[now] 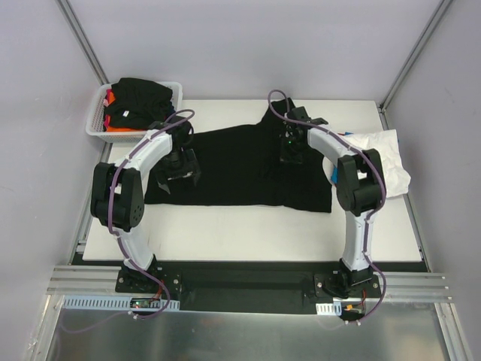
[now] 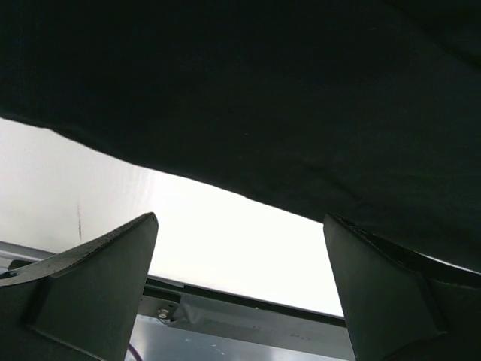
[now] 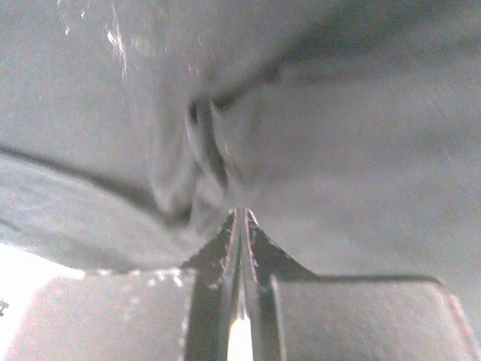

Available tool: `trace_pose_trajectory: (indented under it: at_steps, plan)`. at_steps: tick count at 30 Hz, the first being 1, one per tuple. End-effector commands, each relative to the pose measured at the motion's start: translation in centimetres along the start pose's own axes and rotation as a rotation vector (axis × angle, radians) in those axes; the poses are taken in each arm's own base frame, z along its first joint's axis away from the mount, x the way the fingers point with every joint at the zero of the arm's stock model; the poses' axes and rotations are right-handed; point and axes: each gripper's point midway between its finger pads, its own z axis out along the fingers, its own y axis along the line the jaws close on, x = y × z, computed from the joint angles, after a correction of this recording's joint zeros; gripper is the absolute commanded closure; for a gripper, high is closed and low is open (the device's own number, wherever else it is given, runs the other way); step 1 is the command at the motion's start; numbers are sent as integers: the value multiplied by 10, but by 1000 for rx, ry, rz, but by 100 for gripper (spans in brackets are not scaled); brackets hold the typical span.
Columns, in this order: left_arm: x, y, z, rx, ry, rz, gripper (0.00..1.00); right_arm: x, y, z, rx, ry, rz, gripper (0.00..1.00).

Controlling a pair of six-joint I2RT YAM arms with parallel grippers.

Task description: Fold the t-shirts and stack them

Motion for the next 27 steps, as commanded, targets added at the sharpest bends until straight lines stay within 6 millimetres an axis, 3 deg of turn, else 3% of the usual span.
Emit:
trace_pose_trajectory:
  at_steps: [1,3,8,11,12,16,17,24,27]
  plan:
    - [-9,-16,-12,44,-23,-5,7,12,-17,-57,89,-58,-26,99]
    - [-11,-17,-13,48,-30,-4,7,35,-31,-55,122,-18,-18,99]
    - [-11,-16,-15,44,-38,-2,7,54,-39,-71,137,-38,-16,99]
    - [-3,-13,-7,40,-19,-14,7,67,-46,-67,139,-6,-4,99]
    - [0,-13,-1,45,-7,-20,11,68,-48,-66,131,-8,9,99]
    - [27,-15,31,66,84,-57,47,78,-45,-66,80,-11,23,99]
    - [27,-13,32,63,70,-60,65,82,-46,-65,80,-3,27,99]
    - [1,-11,43,1,6,5,100,94,-47,-65,51,11,38,99]
    - [-15,-16,36,8,-36,30,100,96,-49,-67,58,16,36,99]
